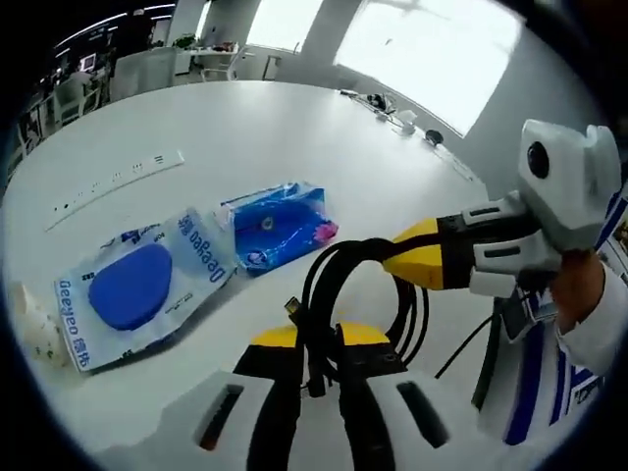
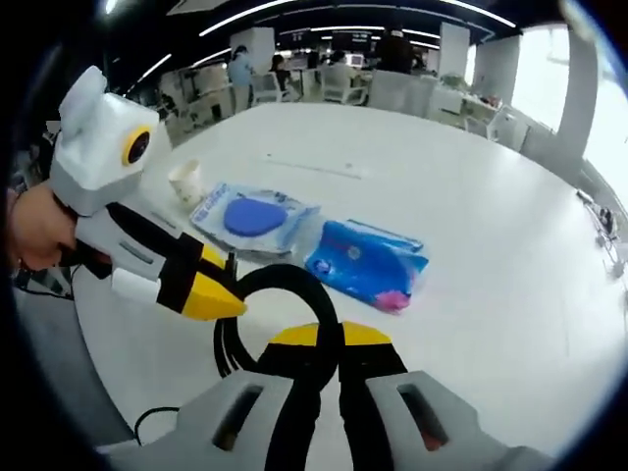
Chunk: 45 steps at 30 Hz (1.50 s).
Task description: Arrange the tabletop items into an orderly group along one side of the table until the central work area is clear of visible clutter.
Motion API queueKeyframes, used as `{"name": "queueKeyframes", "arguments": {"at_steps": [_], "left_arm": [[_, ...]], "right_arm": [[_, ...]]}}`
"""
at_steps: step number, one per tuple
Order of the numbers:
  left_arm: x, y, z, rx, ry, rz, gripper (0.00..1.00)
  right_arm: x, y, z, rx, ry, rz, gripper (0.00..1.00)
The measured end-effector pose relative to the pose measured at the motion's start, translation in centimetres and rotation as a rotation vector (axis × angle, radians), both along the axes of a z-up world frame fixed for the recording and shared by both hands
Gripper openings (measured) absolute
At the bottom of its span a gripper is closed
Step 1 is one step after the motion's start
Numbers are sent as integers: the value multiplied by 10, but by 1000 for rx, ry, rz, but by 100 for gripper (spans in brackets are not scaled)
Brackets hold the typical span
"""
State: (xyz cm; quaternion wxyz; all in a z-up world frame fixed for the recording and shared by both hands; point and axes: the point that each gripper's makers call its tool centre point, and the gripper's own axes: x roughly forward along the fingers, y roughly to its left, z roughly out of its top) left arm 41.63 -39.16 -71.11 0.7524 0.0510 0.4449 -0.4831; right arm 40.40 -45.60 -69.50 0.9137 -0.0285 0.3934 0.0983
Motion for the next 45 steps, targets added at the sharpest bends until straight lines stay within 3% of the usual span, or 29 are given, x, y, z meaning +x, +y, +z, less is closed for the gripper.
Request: {"name": "queueKeyframes", "arguments": {"at_steps": [12, 27, 36, 45], "left_arm": [[11, -6, -31, 67, 69, -4, 10], [16, -10, -48, 72, 144, 21, 10], [16, -10, -53, 66, 157, 34, 10], [17, -11, -52, 44, 151, 44, 10]], "right_arm": [[11, -7, -36, 20, 49, 1, 2], [16, -13, -63, 8, 92, -1, 3], [15, -13, -71, -40, 94, 20, 4], [17, -15, -70, -40, 86, 26, 4]]}}
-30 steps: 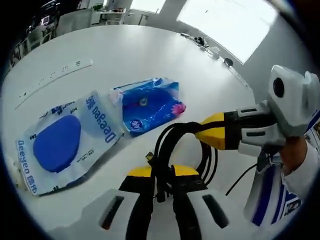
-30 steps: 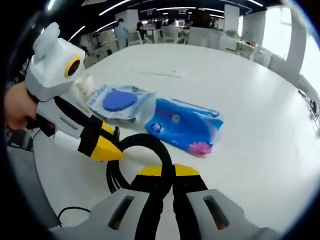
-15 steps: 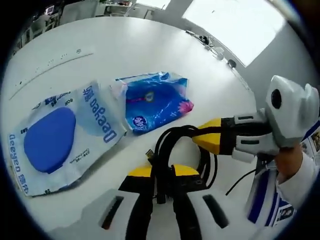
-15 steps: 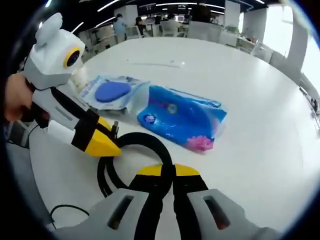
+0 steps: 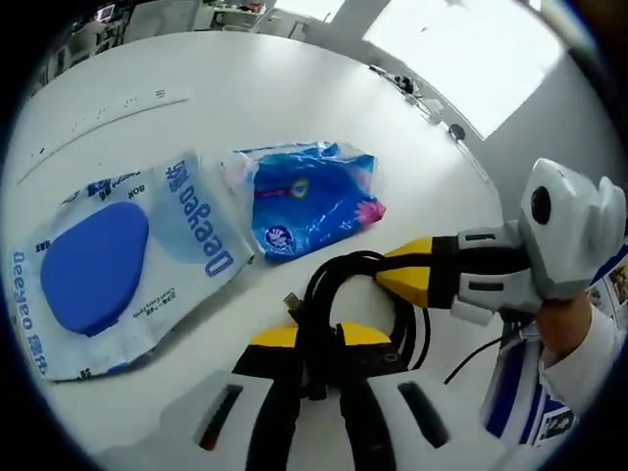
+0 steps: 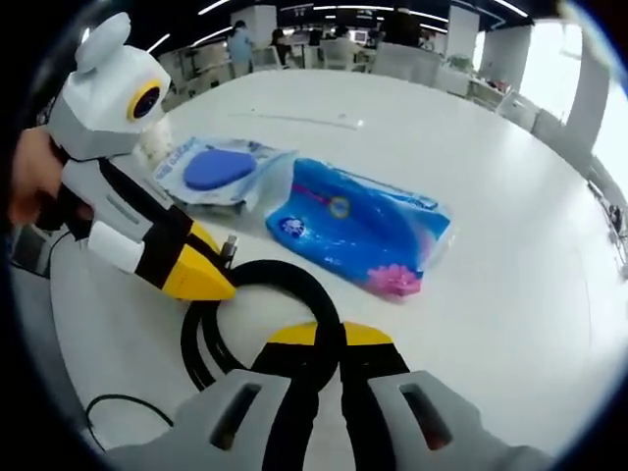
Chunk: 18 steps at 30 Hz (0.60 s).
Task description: Arrange the tabletop items into an orderly group along one side of the table until the central work area is clear of visible clutter.
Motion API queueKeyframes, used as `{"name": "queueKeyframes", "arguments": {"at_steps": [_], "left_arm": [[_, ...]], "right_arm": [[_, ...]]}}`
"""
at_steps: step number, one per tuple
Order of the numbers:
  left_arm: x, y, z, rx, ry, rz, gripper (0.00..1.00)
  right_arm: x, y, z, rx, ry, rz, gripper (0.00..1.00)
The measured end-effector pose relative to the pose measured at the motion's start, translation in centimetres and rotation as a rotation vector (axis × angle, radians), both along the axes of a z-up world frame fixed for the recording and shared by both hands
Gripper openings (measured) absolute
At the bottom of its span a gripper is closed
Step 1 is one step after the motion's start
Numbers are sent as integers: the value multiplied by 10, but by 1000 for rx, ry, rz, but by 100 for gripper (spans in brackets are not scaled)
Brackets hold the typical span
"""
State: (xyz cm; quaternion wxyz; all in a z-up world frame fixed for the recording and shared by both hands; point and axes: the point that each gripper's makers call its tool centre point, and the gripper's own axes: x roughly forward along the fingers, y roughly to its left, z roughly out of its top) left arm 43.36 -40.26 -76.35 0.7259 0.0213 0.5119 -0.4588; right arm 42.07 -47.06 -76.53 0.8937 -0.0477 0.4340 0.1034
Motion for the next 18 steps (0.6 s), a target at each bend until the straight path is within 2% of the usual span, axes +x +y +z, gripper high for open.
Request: {"name": "queueKeyframes", "arguments": {"at_steps": [8, 11, 15, 18], "left_arm": [[0, 1, 2, -8, -16, -4, 11], [0, 2, 2, -12, -17, -2, 10], [0, 3, 5, -21, -20, -5, 12], [-1, 4, 6, -23, -24, -9, 16]], "right_arm": [[0, 0, 0, -6, -4, -6, 5], [0, 0, 0, -6, -6, -10, 7], [-2, -3, -3, 2, 1, -34, 14], [-3, -4, -1, 14, -7, -46, 14]]}}
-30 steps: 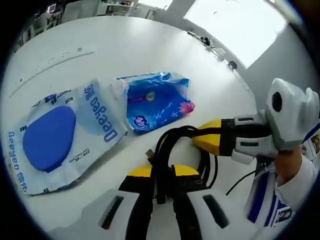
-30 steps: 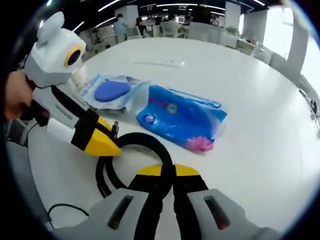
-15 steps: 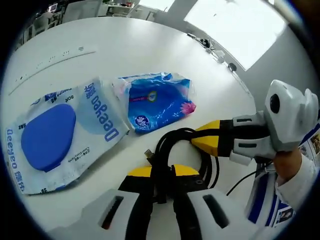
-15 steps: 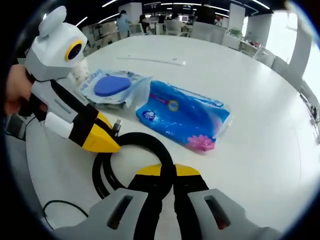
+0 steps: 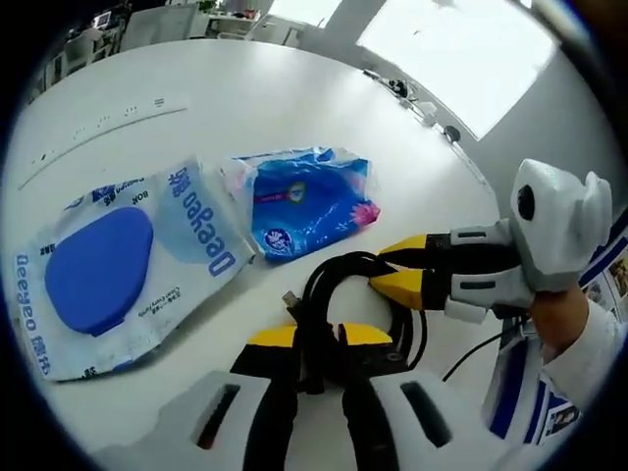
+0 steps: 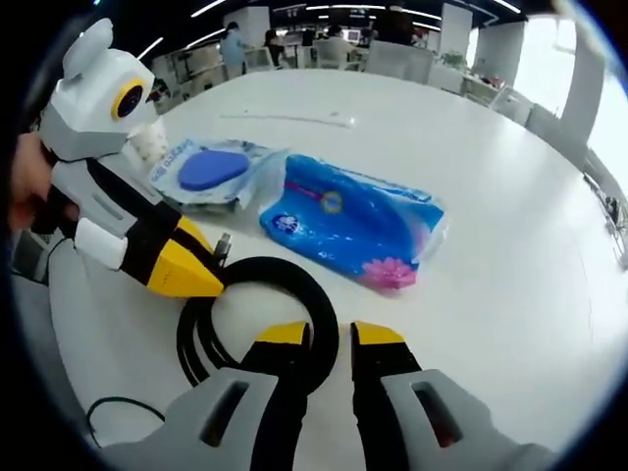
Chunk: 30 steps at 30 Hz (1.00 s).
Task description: Arrange the tabletop items into an orderly group along one side of the table until the central work area is clear of visible clutter.
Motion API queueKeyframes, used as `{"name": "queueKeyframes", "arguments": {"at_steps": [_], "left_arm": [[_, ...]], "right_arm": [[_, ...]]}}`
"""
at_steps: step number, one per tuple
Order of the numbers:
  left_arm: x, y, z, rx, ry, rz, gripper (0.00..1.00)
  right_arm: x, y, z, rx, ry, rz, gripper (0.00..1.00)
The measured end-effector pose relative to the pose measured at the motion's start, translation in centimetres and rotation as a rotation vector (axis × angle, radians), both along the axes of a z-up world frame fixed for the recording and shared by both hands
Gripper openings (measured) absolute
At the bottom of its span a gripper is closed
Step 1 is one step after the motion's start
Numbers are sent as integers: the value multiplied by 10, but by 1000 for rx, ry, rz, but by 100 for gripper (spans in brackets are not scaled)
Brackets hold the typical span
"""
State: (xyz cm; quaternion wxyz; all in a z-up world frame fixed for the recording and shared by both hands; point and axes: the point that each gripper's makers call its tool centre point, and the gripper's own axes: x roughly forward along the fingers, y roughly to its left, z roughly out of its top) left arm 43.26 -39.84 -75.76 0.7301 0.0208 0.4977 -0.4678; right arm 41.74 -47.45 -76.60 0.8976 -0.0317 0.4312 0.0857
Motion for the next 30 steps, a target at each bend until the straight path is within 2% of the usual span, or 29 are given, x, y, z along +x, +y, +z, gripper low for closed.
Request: {"name": "queueKeyframes", "arguments": {"at_steps": [18, 22, 25, 30], "left_arm": [[-2, -3, 22, -61, -28, -25, 35], [-3, 0, 26, -75, -37, -36, 38], [-6, 2, 28, -90, -43, -51, 40], [-8, 4, 38, -126, -54, -63, 47]], "right_arm": [[2, -8, 31, 14, -80, -52, 23], [4, -2, 40, 57, -111, -56, 29], [2, -3, 41, 45, -106, -58, 29], [3, 0, 51, 68, -127, -70, 31]]}}
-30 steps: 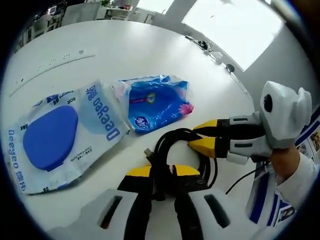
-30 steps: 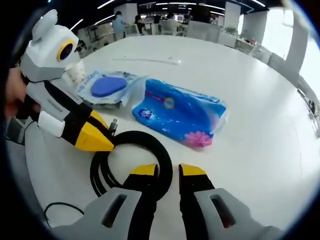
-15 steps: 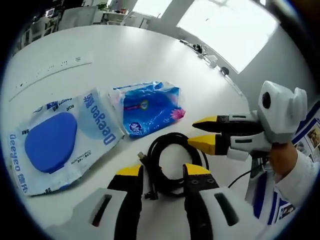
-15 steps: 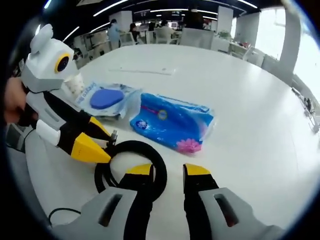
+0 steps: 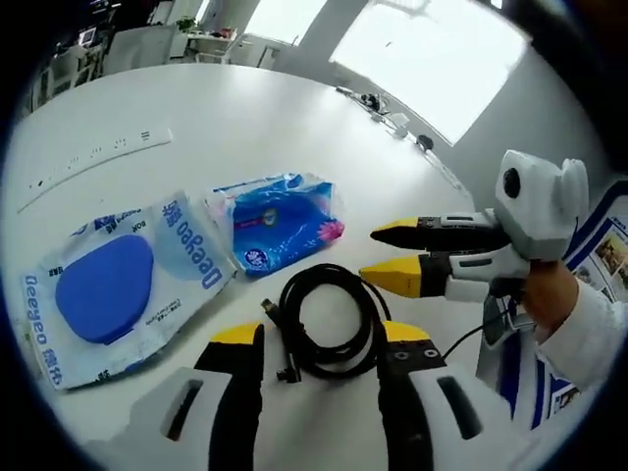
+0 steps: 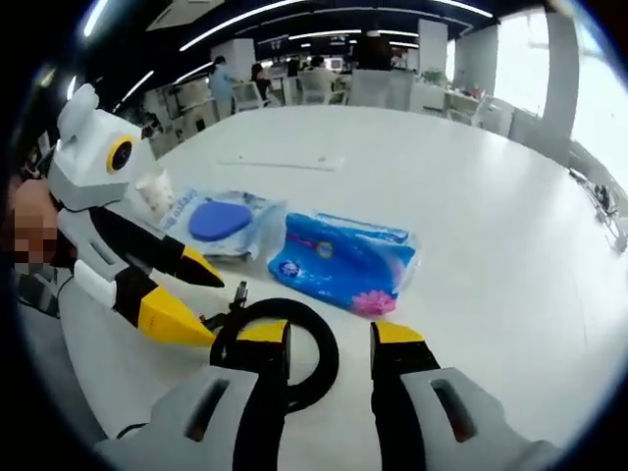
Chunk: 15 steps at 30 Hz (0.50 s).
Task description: Arrange the tabletop items into an orderly group along one side of the table until the central work area is clear of visible clutter.
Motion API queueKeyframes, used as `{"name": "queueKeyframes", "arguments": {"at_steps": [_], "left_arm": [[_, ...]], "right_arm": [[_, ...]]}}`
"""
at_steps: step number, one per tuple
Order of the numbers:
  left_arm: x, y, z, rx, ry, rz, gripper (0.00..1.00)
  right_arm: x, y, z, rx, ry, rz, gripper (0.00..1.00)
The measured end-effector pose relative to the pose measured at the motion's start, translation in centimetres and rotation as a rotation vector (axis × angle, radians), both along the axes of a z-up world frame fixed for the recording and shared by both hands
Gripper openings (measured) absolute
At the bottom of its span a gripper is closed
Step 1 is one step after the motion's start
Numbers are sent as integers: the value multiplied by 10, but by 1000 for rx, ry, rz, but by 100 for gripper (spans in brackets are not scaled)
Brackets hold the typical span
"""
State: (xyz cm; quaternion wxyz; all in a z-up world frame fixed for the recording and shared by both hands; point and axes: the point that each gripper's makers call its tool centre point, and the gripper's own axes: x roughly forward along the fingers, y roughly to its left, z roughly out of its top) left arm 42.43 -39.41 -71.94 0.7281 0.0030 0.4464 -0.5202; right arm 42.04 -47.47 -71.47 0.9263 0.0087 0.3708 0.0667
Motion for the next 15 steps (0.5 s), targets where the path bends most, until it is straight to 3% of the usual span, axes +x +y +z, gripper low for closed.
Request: {"name": "queueKeyframes", "arguments": {"at_steps": [15], "left_arm": [[-4, 9, 48, -152, -38, -21, 62]], "right_arm": [[-1, 19, 49, 63, -94, 14, 40]]}}
